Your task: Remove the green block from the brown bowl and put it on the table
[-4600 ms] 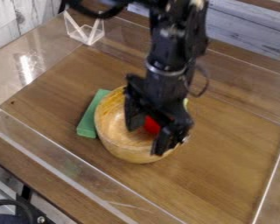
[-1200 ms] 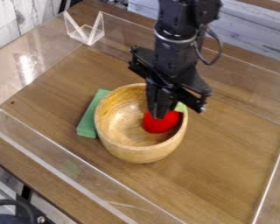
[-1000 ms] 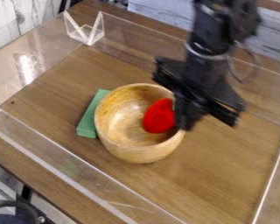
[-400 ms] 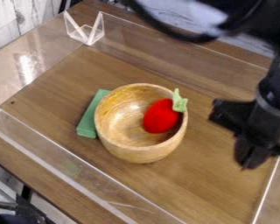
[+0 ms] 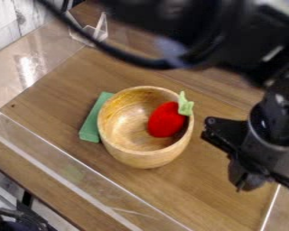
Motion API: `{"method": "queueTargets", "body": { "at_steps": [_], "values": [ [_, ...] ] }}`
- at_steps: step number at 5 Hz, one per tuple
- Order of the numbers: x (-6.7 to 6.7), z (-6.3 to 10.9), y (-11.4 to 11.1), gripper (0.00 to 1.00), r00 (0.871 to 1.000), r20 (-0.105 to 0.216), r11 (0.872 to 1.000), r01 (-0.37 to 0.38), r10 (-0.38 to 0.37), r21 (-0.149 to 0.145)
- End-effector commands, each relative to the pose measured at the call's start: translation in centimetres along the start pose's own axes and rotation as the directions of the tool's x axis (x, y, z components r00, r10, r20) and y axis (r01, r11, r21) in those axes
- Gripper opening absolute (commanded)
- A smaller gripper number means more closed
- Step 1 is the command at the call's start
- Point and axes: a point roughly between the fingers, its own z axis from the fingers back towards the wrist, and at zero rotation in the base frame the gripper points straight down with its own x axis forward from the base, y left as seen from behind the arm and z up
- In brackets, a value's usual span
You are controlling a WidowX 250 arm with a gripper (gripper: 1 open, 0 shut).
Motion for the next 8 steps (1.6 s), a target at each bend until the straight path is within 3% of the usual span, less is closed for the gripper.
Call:
{"method": "queueTargets", "body": {
  "at_steps": [1, 3, 4, 5, 7, 8],
  "values": [
    [0.0, 1.7, 0.0, 0.0, 0.998, 0.049, 0.999, 0.046, -0.046, -0.012],
    [1.4, 3.9, 2.5, 0.0, 0.994, 0.065, 0.996, 0.092, -0.091, -0.021],
    [2.4, 4.4, 1.7, 0.0, 0.988, 0.079, 0.988, 0.14, -0.136, -0.058],
    [2.3, 4.5, 0.3, 0.0, 0.988, 0.076, 0.987, 0.142, -0.137, -0.072],
    [2.0, 5.5, -0.2, 0.0, 0.994, 0.094, 0.994, 0.07, -0.062, -0.086],
    [0.5, 5.5, -0.2, 0.0, 0.991, 0.104, 0.991, 0.09, -0.08, -0.099]
  ]
}}
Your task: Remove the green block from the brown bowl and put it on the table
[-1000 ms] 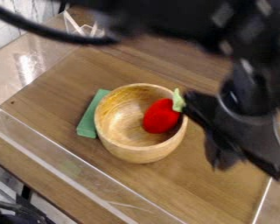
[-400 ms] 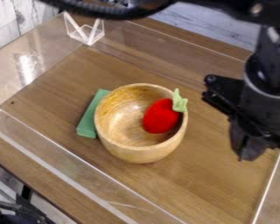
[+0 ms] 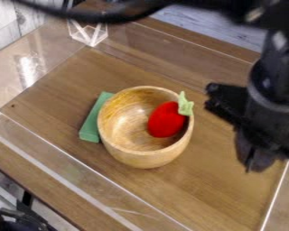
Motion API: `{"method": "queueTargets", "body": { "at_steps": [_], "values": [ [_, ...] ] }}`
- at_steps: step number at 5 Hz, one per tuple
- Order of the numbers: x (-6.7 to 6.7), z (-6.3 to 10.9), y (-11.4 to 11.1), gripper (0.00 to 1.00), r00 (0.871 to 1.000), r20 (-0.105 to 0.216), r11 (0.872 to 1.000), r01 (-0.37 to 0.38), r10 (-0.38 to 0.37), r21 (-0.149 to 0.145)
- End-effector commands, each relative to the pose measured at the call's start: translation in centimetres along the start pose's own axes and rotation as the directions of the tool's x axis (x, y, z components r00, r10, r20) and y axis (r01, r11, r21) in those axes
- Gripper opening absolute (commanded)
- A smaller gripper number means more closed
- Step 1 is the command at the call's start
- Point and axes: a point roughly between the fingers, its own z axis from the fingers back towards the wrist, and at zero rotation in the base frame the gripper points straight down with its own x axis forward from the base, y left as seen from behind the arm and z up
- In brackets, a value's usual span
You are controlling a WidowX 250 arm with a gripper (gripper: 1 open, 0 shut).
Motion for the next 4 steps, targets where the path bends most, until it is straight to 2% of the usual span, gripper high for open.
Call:
{"method": "queueTargets", "body": {
  "at_steps": [1, 2, 3, 4],
  "values": [
    [-0.8, 1.0, -0.2, 0.0, 0.999, 0.049, 0.999, 0.016, -0.014, -0.027],
    [-1.3, 1.5, -0.1, 0.0, 0.998, 0.058, 0.998, 0.039, -0.036, -0.043],
    [-1.2, 3.2, 1.7, 0.0, 1.0, 0.016, 1.0, -0.007, 0.006, 0.015],
    [-0.7, 4.4, 3.7, 1.0, 0.998, -0.008, 0.995, -0.058, 0.059, 0.082]
  ]
}}
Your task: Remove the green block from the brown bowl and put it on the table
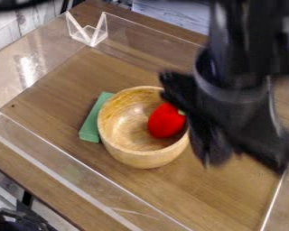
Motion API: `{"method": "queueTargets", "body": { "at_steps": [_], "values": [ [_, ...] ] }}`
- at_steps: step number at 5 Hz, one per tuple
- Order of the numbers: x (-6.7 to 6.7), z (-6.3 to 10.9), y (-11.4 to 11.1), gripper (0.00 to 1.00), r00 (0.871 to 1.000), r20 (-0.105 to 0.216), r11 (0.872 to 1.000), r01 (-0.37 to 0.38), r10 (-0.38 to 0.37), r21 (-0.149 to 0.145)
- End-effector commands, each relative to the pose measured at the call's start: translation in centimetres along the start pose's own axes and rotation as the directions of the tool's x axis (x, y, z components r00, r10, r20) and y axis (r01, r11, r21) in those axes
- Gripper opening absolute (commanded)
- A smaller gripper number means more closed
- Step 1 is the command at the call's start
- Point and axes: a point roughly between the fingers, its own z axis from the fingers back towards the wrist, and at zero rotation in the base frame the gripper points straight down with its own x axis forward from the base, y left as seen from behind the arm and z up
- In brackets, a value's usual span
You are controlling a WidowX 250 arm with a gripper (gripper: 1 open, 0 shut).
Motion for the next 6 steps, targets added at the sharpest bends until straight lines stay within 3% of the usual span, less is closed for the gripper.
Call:
{"method": "queueTargets", "body": {
  "at_steps": [1, 2, 3, 4, 5, 6],
  "values": [
    [1.7, 1.8, 2.4, 1.0, 0.997, 0.06, 0.998, -0.054, 0.052, 0.035],
    [3.0, 1.1, 4.6, 1.0, 0.995, 0.083, 0.995, -0.065, 0.059, 0.074],
    [4.2, -0.3, 5.5, 1.0, 0.991, 0.1, 0.991, -0.102, 0.093, 0.089],
    [4.7, -0.8, 7.4, 1.0, 0.983, 0.092, 0.977, -0.171, 0.16, 0.129],
    [4.7, -1.7, 10.2, 1.0, 0.968, 0.104, 0.957, -0.243, 0.229, 0.158],
    [4.0, -2.4, 13.3, 1.0, 0.958, 0.12, 0.945, -0.28, 0.262, 0.17]
  ]
}}
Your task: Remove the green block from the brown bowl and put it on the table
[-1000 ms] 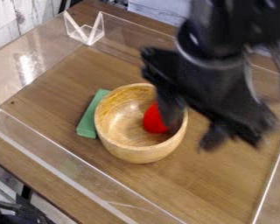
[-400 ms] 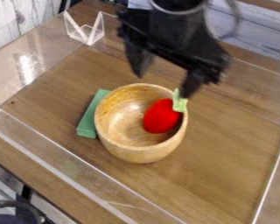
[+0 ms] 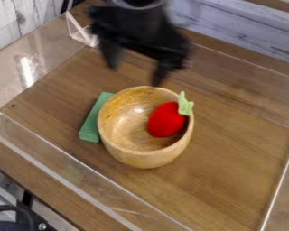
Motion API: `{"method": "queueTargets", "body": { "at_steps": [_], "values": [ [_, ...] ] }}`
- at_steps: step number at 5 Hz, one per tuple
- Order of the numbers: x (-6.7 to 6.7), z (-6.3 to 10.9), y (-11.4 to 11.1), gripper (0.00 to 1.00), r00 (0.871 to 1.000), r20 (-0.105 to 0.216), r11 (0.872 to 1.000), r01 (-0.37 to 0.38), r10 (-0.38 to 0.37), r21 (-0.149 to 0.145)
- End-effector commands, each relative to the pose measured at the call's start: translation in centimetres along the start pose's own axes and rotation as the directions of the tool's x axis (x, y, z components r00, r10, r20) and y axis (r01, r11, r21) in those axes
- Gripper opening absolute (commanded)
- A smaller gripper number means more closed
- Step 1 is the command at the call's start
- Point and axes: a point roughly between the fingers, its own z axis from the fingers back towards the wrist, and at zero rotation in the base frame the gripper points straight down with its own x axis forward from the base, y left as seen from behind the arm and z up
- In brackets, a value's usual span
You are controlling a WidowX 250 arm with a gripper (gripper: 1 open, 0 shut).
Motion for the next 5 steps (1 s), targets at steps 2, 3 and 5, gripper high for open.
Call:
{"method": "queueTargets", "body": {
  "at_steps": [2, 3, 5],
  "values": [
    [0.2, -2.1, 1.7, 1.0, 0.999, 0.025, 0.999, -0.041, 0.041, 0.001],
    [-0.2, -3.5, 0.4, 1.0, 0.998, 0.018, 0.999, -0.054, 0.054, 0.004],
    [-0.5, -5.6, 1.7, 1.0, 0.998, 0.026, 0.999, -0.048, 0.048, -0.007]
  ]
}}
